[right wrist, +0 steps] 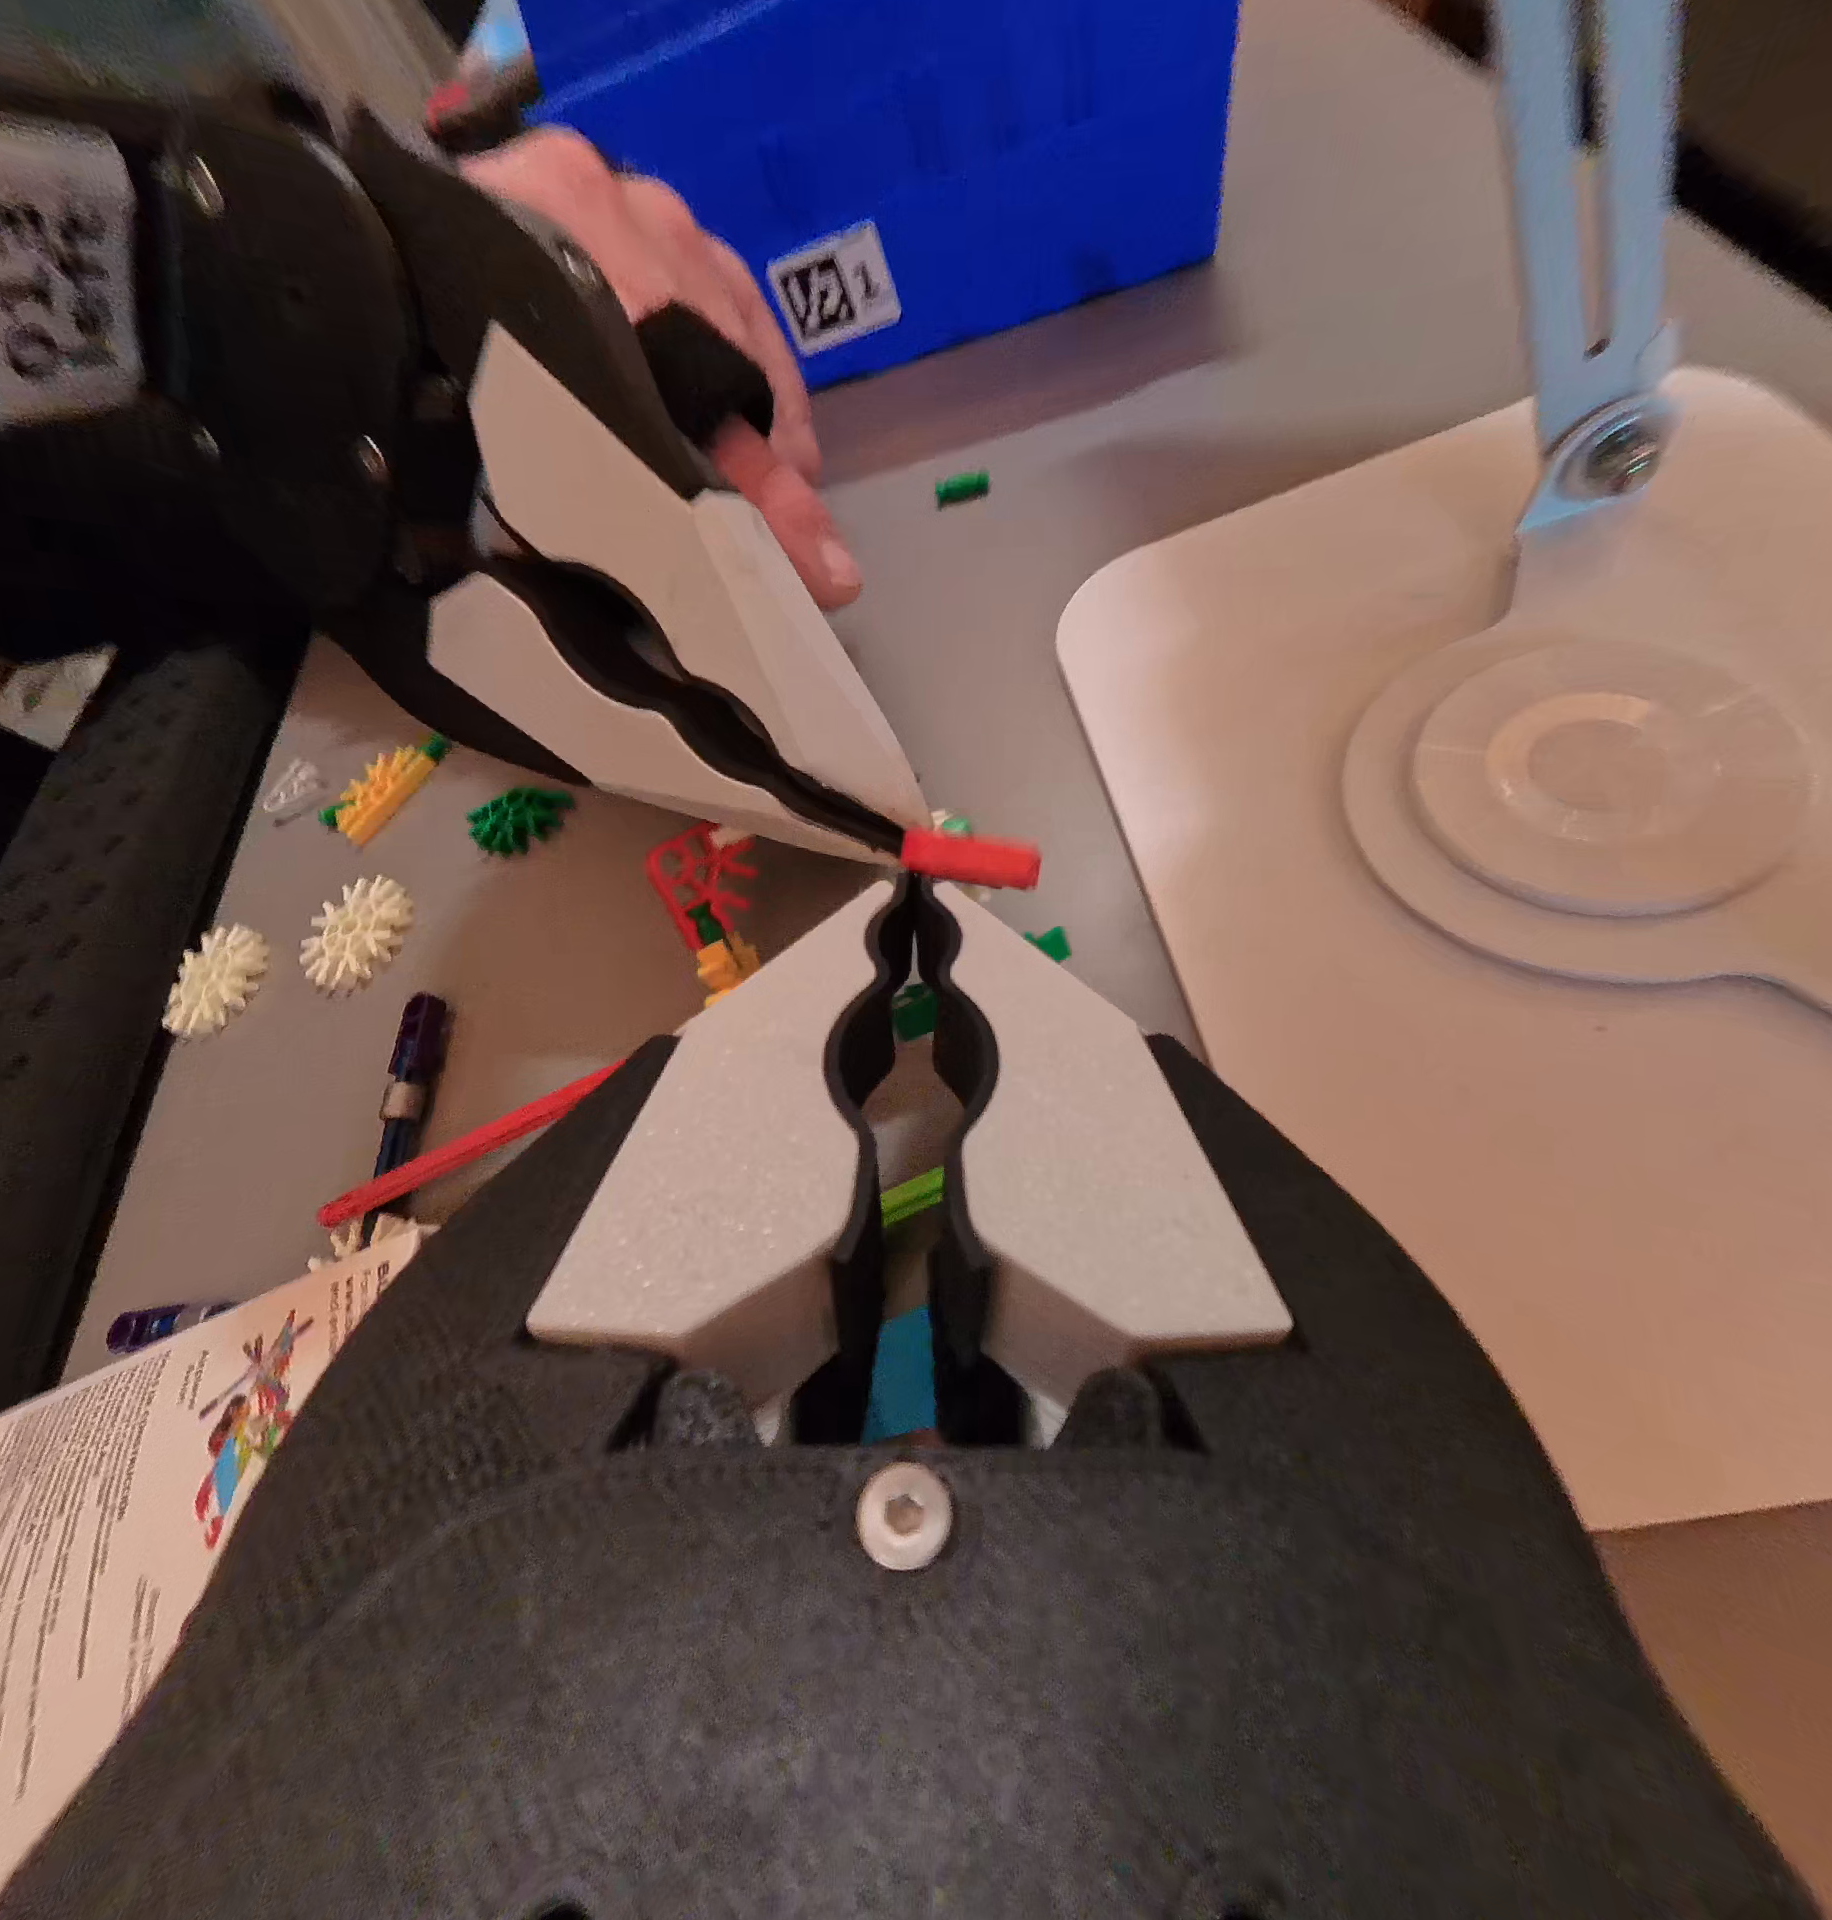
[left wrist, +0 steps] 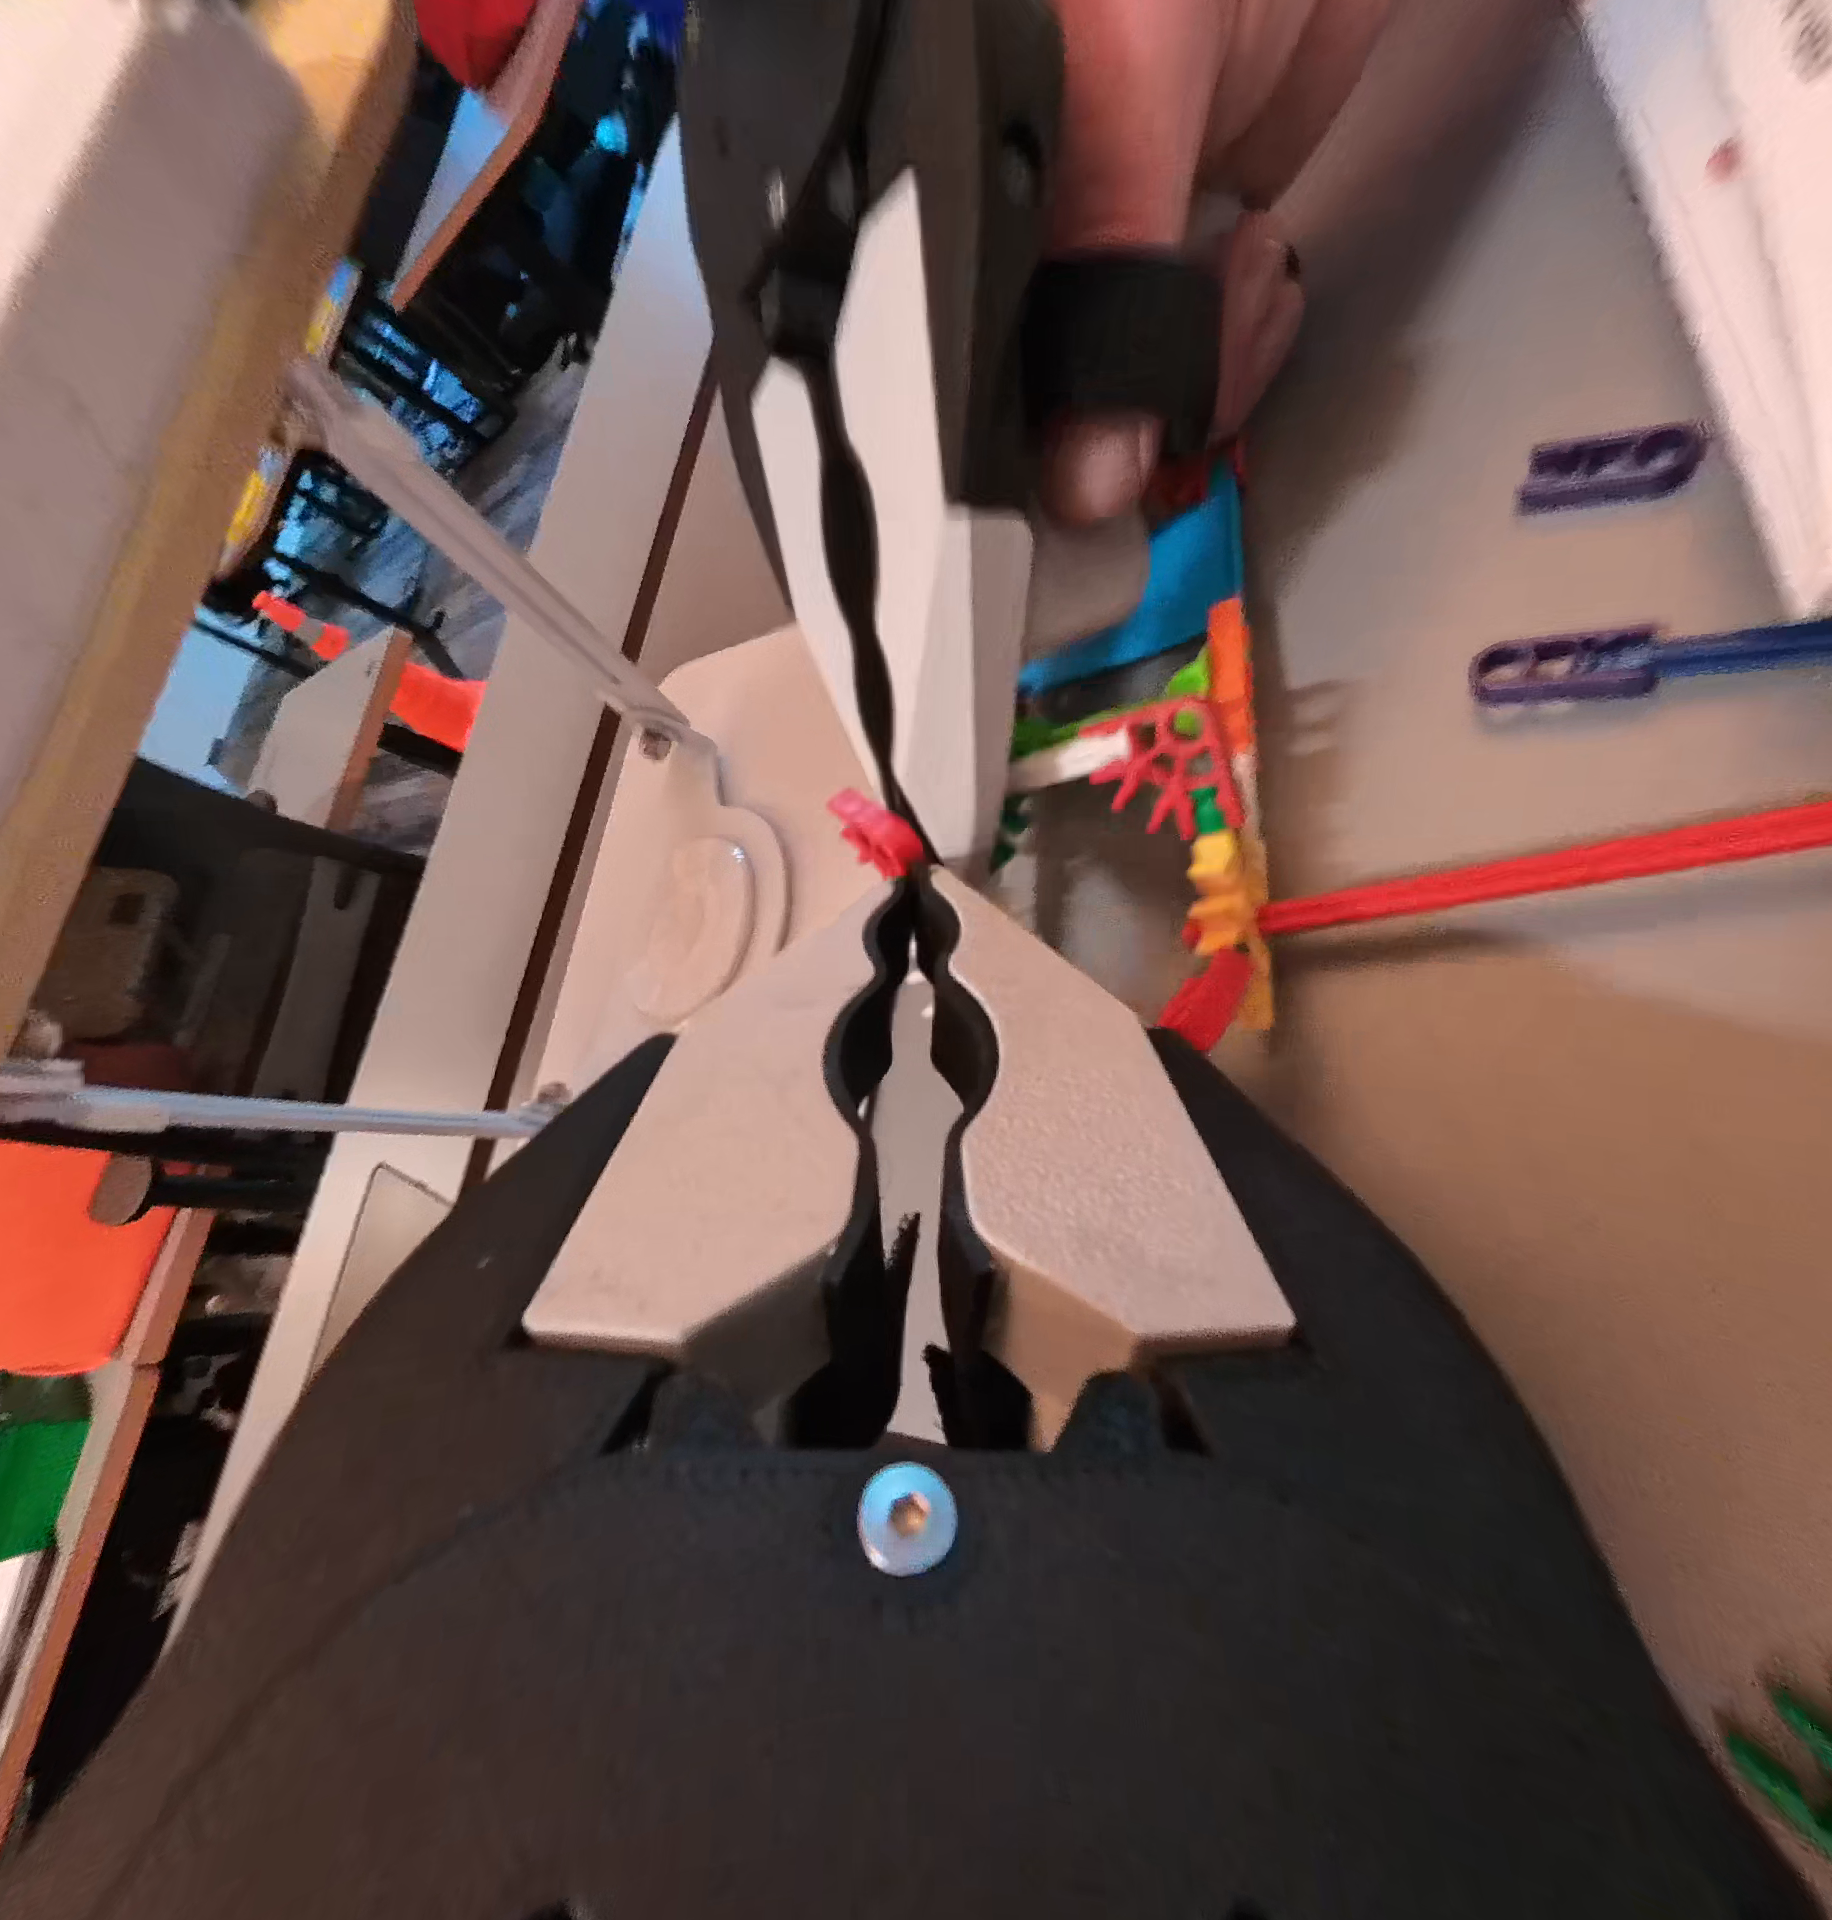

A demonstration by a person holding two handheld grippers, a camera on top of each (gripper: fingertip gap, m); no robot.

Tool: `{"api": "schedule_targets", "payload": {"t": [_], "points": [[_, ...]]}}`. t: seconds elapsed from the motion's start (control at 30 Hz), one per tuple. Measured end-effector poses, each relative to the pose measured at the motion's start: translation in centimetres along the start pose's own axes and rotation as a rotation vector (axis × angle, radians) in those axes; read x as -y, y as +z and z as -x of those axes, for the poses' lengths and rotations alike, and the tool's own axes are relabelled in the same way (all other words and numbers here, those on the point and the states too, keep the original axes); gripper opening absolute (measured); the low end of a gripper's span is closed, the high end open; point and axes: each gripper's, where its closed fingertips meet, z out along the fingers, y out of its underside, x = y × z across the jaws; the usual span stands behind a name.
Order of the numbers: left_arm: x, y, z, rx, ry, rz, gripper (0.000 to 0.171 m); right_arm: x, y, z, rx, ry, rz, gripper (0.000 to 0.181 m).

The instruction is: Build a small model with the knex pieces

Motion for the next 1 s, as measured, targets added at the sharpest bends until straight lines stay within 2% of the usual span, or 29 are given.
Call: {"api": "schedule_targets", "payload": {"t": [0.1, 0.2, 0.4, 0.5, 0.6, 0.7, 0.8, 0.87, 1.0], "points": [[-0.8, 0.2, -0.3, 0.003, 0.077, 0.066, 0.000, -0.4, 0.5, 0.1, -0.019, -0.027, 0.037, 0.000], [-0.6, -0.1, -0.2, -0.031, 0.035, 0.039, 0.000, 0.0, 0.2, -0.1, -0.017, -0.003, 0.011, 0.000], [-1.1, -0.6, 1.7, 0.017, -0.007, 0.030, 0.000, -0.2, 0.3, -0.1, -0.021, -0.011, 0.028, 0.000], [-1.7, -0.1, 1.7, -0.010, -0.105, 0.032, 0.000, -0.1, 0.3, -0.2, -0.023, -0.006, 0.026, 0.000], [-2.1, 0.5, 1.2, -0.079, -0.250, 0.032, 0.014, -0.2, 0.4, -0.3, -0.034, -0.009, 0.037, 0.000], [-1.0, 0.8, 1.4, -0.161, -0.425, -0.037, 0.019, -0.3, 0.6, -0.4, -0.041, -0.007, 0.048, 0.000], [-0.2, 1.0, 1.8, -0.212, -0.496, -0.070, 0.018, -0.4, 0.6, -0.5, -0.045, -0.005, 0.053, 0.000], [-0.5, 1.4, 0.9, -0.291, -0.533, -0.037, 0.012, -0.5, 0.7, -0.5, -0.046, -0.006, 0.062, 0.000], [-0.7, 1.9, 0.7, -0.306, -0.558, -0.034, 0.009, -0.6, 0.8, -0.5, -0.052, -0.016, 0.071, 0.000]]}}
